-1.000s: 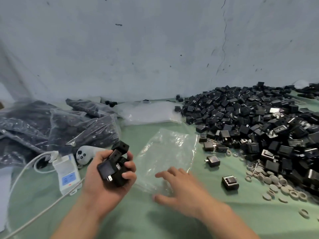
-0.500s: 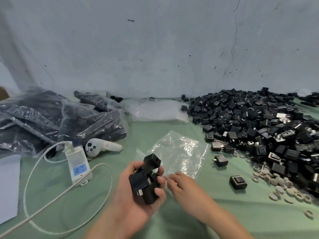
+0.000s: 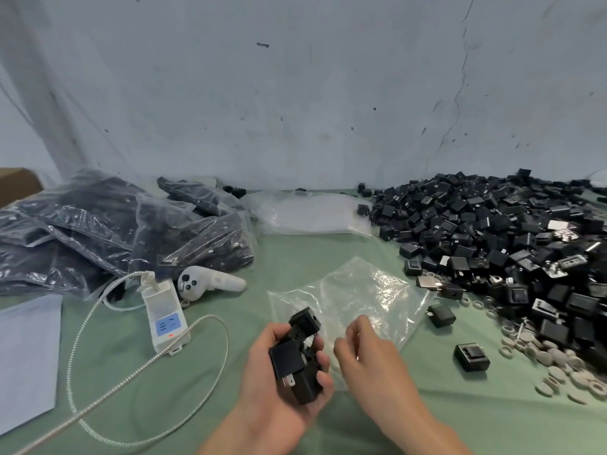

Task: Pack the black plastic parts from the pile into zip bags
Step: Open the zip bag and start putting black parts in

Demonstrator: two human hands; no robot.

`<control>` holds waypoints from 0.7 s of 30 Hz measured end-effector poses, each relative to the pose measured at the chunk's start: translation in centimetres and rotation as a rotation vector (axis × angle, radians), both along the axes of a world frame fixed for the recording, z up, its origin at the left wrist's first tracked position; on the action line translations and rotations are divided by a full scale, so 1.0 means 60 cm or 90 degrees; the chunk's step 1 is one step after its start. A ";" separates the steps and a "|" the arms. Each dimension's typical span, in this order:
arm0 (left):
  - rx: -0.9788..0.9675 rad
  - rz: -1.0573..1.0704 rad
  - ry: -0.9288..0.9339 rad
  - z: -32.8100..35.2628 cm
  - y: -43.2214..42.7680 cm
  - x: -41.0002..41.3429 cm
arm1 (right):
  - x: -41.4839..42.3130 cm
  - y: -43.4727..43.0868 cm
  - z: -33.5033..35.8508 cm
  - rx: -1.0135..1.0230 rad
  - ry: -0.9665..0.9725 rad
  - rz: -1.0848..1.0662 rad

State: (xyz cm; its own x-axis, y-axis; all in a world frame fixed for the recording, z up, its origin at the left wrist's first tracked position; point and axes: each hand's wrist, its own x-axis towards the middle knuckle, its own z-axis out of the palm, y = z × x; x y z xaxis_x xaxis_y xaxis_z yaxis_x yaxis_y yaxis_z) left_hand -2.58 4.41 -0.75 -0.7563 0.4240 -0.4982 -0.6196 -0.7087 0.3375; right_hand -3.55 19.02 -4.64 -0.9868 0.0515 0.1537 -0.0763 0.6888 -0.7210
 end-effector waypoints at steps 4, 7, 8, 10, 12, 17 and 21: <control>-0.059 0.021 -0.031 -0.012 0.002 -0.002 | 0.010 -0.001 0.011 0.007 0.066 -0.009; -0.076 0.039 -0.012 -0.013 0.003 -0.003 | 0.019 -0.007 0.019 0.034 0.095 0.018; -0.077 0.041 -0.002 -0.012 0.003 -0.003 | 0.021 -0.008 0.021 0.039 0.102 0.028; -0.073 0.051 0.020 -0.010 0.003 -0.004 | 0.024 -0.009 0.025 0.045 0.113 0.044; -0.089 0.073 0.027 -0.011 0.003 -0.008 | 0.027 -0.011 0.027 0.048 0.128 0.059; -0.079 0.082 0.030 -0.013 0.007 -0.013 | 0.031 -0.016 0.024 0.070 0.149 0.077; -0.057 0.091 0.008 -0.016 0.008 -0.017 | 0.030 -0.016 0.022 0.076 0.154 0.070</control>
